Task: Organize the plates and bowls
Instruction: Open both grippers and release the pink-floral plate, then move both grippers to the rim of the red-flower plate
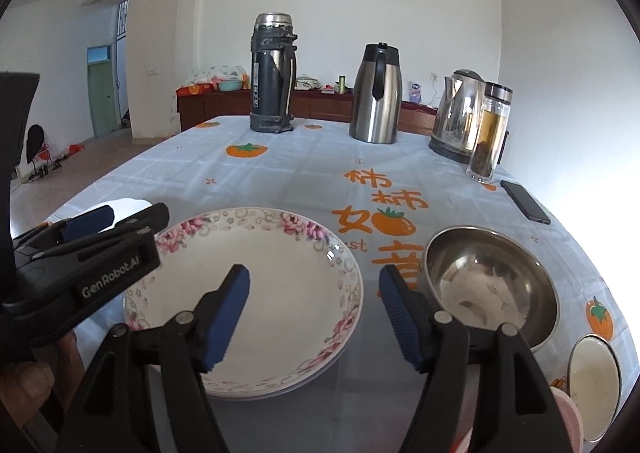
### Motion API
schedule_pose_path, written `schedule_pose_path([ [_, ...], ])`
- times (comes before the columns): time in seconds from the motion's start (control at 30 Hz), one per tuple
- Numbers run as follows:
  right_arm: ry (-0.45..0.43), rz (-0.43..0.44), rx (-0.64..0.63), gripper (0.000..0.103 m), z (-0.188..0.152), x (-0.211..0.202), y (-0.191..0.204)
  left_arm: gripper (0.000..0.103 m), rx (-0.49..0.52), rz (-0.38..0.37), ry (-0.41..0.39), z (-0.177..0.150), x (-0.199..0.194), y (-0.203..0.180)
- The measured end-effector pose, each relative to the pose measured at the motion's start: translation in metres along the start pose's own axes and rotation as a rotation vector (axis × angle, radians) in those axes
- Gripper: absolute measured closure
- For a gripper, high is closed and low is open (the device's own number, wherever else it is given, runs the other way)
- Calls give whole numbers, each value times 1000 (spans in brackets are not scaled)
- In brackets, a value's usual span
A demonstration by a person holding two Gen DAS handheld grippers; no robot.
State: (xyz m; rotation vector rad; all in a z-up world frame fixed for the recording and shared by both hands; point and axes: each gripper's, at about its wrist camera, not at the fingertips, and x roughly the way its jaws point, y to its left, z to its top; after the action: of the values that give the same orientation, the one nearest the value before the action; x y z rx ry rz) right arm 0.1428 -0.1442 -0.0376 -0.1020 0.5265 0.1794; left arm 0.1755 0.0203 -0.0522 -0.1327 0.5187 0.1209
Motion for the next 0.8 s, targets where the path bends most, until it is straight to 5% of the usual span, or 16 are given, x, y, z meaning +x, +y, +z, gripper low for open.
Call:
schedule_pose_path([
  [0.33, -53, 60, -10, 36, -1, -9, 1, 40, -23, 146, -30, -6, -27, 33],
  [0.5, -49, 92, -65, 55, -1, -8, 14, 40, -37, 218, -69, -2, -46, 70],
  [0.8, 23, 323, -127, 60, 17, 3, 67, 40, -118, 301, 37, -9, -26, 131],
])
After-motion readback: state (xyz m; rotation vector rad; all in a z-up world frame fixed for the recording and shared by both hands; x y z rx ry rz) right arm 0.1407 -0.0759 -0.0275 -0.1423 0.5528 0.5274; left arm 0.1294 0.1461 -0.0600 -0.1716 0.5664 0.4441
